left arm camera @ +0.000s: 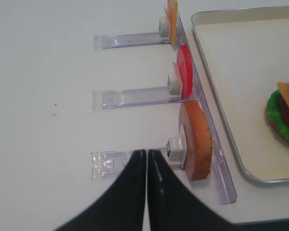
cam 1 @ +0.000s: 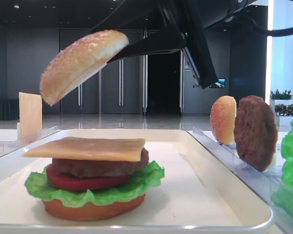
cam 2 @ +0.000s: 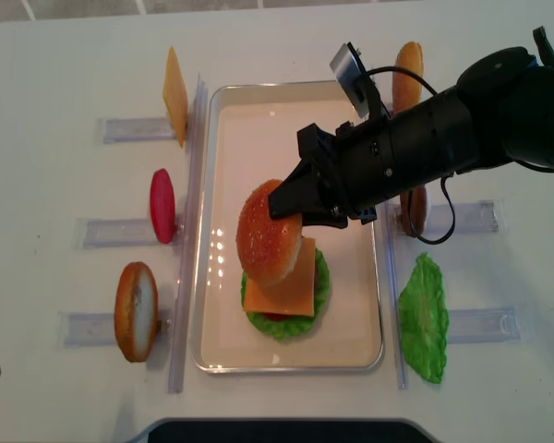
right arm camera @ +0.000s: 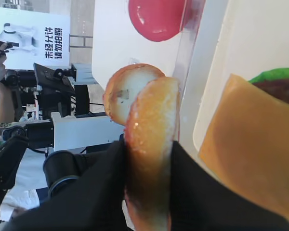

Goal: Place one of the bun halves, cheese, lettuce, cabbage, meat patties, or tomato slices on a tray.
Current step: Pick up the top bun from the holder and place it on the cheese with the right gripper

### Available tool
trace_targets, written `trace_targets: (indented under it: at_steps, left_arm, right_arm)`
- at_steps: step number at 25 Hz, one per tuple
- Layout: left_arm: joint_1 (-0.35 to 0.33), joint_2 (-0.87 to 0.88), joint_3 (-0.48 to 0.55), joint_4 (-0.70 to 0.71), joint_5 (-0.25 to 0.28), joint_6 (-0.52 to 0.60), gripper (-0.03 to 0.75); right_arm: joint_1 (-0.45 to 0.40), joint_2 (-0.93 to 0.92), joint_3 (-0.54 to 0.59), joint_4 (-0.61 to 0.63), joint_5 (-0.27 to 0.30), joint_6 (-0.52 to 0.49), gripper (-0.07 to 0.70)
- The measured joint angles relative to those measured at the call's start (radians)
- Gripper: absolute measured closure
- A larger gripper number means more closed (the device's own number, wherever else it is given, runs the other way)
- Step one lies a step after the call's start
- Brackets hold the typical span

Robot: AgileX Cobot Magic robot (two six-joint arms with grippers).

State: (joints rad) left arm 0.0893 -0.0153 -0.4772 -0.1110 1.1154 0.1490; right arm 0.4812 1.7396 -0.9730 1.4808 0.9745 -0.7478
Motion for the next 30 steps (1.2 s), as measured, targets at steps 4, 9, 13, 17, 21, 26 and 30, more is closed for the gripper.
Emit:
trace_targets:
  at_steps: [4, 9, 13, 17, 21, 26, 30]
  left_arm:
    - [0.0, 0.0, 0.0, 0.0, 0.0, 0.0, 0.722]
    - [0.0, 0.0, 0.0, 0.0, 0.0, 0.0, 0.722]
    - [0.0, 0.0, 0.0, 0.0, 0.0, 0.0, 0.722]
    - [0.0, 0.0, 0.0, 0.0, 0.0, 0.0, 0.722]
    - [0.0, 0.0, 0.0, 0.0, 0.0, 0.0, 0.722]
    - [0.0, 0.0, 0.0, 0.0, 0.0, 0.0, 0.722]
    - [0.0, 0.0, 0.0, 0.0, 0.0, 0.0, 0.722]
  right_arm:
    - [0.0, 0.008, 0.0, 0.0, -0.002, -0.009, 0.414]
    - [0.007, 0.012, 0.0, -0.001, -0.01, -0.012, 0.414]
    - [0.03, 0.038, 0.0, 0.003, -0.011, -0.015, 0.414]
    - [0.042, 0.054, 0.0, 0.018, -0.016, -0.037, 0.414]
    - [0.042, 0.055, 0.001, 0.027, -0.032, -0.052, 0.414]
    - [0.042, 0.055, 0.001, 0.022, -0.037, -0.062, 0.414]
    - [0.042, 0.055, 0.001, 0.003, -0.037, -0.063, 0.414]
